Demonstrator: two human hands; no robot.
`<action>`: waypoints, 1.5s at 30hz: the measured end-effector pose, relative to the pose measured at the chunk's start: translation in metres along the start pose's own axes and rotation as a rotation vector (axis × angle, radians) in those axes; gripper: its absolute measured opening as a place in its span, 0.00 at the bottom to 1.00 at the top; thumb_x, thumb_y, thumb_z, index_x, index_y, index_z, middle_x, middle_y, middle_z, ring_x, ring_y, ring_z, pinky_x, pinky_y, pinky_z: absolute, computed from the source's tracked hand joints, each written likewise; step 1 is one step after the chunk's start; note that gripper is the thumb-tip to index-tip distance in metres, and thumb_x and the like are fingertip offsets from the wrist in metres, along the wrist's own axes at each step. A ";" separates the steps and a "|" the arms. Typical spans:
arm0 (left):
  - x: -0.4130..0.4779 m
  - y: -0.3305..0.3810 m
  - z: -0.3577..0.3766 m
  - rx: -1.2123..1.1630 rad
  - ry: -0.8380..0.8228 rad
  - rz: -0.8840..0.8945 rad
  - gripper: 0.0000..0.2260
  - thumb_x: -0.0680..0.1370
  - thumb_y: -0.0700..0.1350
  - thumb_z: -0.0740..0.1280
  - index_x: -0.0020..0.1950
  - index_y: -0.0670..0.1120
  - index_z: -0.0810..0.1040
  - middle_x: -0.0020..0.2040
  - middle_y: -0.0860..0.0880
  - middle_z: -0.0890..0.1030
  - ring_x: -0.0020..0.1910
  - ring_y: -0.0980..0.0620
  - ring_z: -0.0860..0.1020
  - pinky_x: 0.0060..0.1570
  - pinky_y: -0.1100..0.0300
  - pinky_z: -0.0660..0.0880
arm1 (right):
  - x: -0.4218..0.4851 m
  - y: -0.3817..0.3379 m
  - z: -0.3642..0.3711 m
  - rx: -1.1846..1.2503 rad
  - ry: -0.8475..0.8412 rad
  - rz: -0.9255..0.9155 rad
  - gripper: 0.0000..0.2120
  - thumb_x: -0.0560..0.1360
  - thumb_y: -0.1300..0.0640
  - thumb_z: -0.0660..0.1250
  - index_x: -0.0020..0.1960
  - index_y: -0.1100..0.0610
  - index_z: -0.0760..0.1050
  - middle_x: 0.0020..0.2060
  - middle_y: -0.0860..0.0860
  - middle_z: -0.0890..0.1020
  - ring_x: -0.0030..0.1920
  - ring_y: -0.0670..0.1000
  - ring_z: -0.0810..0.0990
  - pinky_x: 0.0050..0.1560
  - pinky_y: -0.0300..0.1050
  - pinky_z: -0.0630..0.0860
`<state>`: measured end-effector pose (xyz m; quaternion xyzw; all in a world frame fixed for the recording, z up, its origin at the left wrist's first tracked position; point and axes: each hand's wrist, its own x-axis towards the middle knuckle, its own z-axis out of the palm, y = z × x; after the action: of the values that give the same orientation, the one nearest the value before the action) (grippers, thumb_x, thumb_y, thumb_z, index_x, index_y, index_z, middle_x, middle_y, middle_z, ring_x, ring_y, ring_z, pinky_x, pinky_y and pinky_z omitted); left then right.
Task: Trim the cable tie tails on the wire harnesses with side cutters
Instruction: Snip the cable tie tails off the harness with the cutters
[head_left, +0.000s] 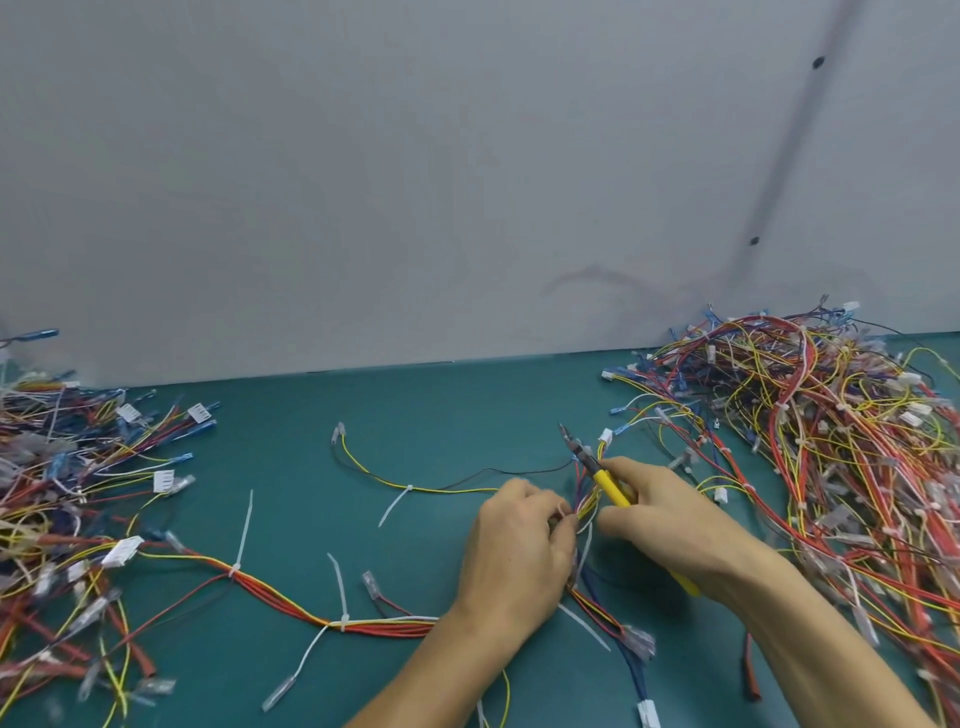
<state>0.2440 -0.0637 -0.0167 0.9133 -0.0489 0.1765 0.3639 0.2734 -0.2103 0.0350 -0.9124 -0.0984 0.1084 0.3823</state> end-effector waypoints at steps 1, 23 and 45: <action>0.000 -0.001 0.000 0.005 0.002 -0.011 0.07 0.76 0.48 0.66 0.46 0.49 0.83 0.45 0.49 0.79 0.46 0.50 0.77 0.49 0.56 0.72 | 0.000 -0.001 0.001 -0.005 0.000 0.000 0.10 0.66 0.55 0.66 0.47 0.53 0.74 0.28 0.47 0.67 0.29 0.48 0.66 0.34 0.44 0.62; 0.014 -0.019 -0.011 -0.589 -0.134 -0.467 0.08 0.74 0.34 0.67 0.37 0.43 0.81 0.34 0.46 0.84 0.37 0.49 0.84 0.47 0.52 0.82 | -0.028 0.002 -0.013 -0.895 0.078 -0.197 0.09 0.71 0.47 0.59 0.49 0.48 0.70 0.42 0.45 0.70 0.52 0.53 0.77 0.39 0.45 0.67; 0.014 -0.018 -0.012 -0.604 -0.137 -0.457 0.09 0.75 0.36 0.69 0.36 0.45 0.81 0.34 0.47 0.84 0.35 0.51 0.84 0.43 0.58 0.81 | -0.030 -0.024 -0.003 -1.164 0.033 -0.254 0.06 0.73 0.55 0.59 0.45 0.50 0.61 0.41 0.50 0.61 0.52 0.55 0.73 0.32 0.45 0.53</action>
<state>0.2578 -0.0424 -0.0151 0.7619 0.0822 0.0072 0.6424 0.2430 -0.2032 0.0580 -0.9546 -0.2439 -0.0240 -0.1695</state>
